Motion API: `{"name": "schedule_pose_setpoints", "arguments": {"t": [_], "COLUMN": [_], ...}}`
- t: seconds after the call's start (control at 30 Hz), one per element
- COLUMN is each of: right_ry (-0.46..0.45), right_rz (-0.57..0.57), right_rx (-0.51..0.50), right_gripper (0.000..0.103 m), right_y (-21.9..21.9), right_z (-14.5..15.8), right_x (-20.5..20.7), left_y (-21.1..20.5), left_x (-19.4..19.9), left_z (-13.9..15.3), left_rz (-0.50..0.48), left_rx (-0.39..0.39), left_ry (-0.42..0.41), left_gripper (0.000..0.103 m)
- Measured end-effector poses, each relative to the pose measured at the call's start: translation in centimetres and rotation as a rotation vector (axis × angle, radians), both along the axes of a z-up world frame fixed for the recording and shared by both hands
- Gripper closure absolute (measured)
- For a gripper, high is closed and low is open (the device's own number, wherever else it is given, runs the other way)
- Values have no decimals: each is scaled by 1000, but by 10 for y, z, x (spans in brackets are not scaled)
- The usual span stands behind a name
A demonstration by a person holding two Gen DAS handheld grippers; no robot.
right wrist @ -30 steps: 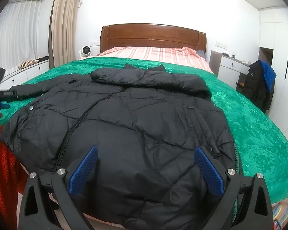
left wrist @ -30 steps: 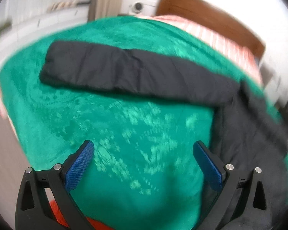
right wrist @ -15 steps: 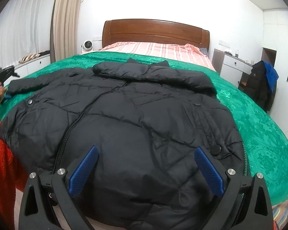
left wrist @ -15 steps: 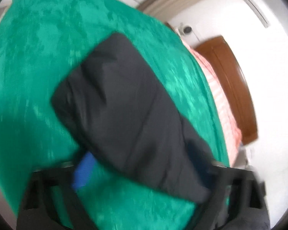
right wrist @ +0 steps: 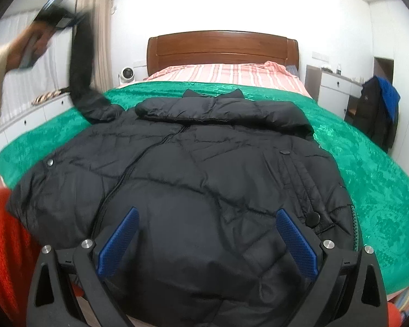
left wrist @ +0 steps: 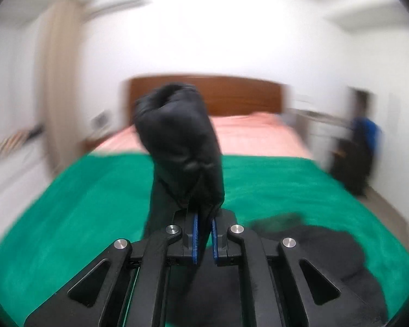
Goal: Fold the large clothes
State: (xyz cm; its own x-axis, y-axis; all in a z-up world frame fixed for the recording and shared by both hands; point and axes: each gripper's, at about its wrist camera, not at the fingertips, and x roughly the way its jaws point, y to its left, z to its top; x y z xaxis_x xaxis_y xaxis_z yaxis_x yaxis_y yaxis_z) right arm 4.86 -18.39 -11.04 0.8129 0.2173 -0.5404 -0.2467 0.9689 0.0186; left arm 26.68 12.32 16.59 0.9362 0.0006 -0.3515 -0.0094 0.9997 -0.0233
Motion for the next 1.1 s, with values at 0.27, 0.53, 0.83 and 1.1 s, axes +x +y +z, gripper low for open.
{"name": "schedule_pose_setpoints", "arguments": {"t": [0.27,0.53,0.83,1.1], "right_ry": [-10,2,23,2], "right_rz": [-62,-93,-71,-64], "right_rx": [42,93,72,36], "right_gripper": [3,3,3,3], "right_y": [-24,-42,-29,-24], "right_z": [6,6,2,3], "right_x": [-4,-5,0,-4], "left_y": [-212,-167,-18,5], "left_x": [70,37,91,22], "left_z": [-108,-197,-283,-238], "left_rz": [-281,-204,275,185], "left_rx": [114,105,71,-159], "left_ry": [296,474,739,608], "left_gripper": [11,11,11,8]}}
